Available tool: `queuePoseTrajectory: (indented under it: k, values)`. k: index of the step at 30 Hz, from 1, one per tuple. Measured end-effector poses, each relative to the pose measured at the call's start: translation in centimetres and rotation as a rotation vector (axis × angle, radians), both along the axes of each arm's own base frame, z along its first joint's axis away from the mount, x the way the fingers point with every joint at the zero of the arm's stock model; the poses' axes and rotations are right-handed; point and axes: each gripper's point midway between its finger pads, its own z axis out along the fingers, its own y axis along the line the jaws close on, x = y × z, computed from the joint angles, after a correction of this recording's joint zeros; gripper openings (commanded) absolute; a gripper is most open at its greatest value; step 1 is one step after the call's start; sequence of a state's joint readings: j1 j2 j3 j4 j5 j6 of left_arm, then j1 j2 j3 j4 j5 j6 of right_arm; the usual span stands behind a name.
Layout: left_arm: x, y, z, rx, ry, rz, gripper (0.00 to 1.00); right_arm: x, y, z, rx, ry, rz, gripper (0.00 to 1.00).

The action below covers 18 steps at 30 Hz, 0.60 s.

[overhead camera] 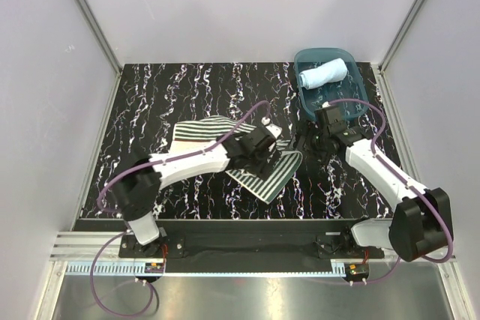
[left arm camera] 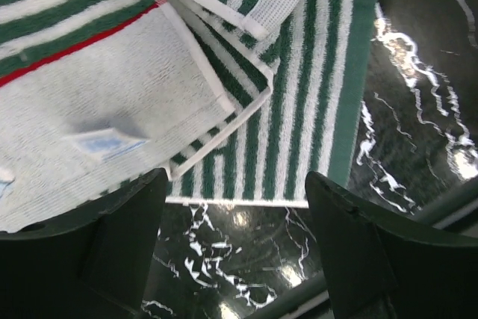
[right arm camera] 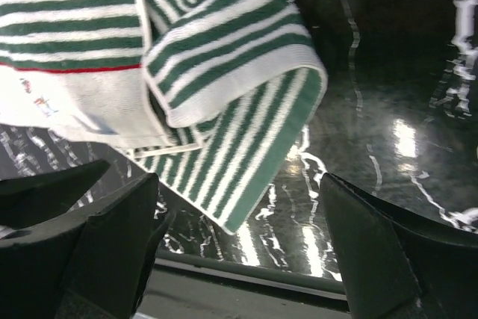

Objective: Roll the towels
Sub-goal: Flatten the towel

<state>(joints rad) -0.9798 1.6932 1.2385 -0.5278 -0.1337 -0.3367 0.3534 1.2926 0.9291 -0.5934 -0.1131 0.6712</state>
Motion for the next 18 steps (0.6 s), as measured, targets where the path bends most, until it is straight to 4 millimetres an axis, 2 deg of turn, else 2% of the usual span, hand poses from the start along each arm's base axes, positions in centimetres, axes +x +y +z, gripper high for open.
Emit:
queuePoseTrajectory:
  k: [4, 7, 12, 16, 18]
  values:
    - [0.7, -0.3, -2.8, 0.076, 0.012, 0.018, 0.76, -0.5, -1.1, 0.5, -0.038, -0.009, -0.025, 0.97]
    - [1.3, -0.2, -3.9, 0.116, 0.006, 0.036, 0.70, -0.8, -1.4, 1.6, -0.035, -0.044, -0.033, 0.97]
    - [3.0, -0.4, -4.2, 0.156, -0.042, 0.078, 0.62, -1.1, -1.7, 2.8, -0.026, -0.087, -0.040, 0.97]
    - [4.0, -0.3, -4.2, 0.188, -0.074, 0.104, 0.49, -1.3, -1.7, 2.6, -0.029, -0.081, -0.039, 0.97]
    - [4.5, -0.4, -4.4, 0.208, -0.087, 0.114, 0.45, -1.5, -1.8, 2.5, -0.032, -0.075, -0.039, 0.98]
